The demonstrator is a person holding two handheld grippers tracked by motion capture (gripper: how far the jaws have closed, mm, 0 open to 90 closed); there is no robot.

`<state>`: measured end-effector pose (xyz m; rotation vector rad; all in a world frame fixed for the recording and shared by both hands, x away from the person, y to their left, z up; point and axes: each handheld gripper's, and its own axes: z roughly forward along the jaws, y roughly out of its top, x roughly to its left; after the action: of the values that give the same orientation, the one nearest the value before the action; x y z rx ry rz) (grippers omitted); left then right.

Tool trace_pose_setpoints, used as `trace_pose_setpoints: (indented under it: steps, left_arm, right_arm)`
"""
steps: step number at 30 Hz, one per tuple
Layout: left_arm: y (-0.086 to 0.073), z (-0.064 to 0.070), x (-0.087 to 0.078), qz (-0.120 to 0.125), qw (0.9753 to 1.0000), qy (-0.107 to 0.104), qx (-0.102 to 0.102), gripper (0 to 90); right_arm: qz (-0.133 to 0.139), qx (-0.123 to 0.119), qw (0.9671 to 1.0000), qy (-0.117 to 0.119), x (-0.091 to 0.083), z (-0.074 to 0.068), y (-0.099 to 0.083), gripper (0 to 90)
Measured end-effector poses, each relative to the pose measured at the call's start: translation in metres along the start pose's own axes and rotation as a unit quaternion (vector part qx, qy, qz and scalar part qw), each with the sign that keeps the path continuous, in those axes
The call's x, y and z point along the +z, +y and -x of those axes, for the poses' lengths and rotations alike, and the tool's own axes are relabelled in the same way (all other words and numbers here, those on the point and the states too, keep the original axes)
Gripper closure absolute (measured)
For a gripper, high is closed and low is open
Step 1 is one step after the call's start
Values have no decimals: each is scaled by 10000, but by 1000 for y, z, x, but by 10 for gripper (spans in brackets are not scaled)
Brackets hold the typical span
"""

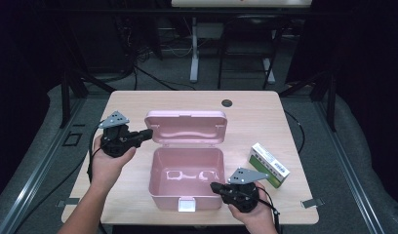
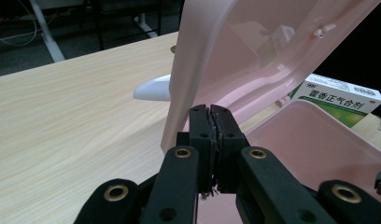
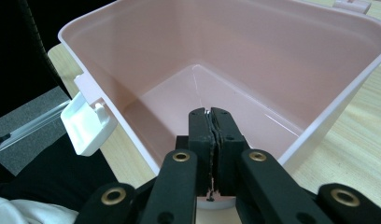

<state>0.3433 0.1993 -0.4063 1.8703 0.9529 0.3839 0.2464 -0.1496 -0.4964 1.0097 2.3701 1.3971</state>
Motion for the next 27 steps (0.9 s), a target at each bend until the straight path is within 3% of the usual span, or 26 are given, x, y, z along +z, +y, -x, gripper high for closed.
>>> trace_pose_setpoints:
  steps: [23,27]
  left_arm:
    - [-30,-6,16,-215,9997,19,-123,809]
    - [-37,-8,23,-367,9992,19,-125,818]
  right_arm:
    - [-2,-7,10000,2,0,0,0,881]
    - [-4,-14,10000,-8,0,0,0,883]
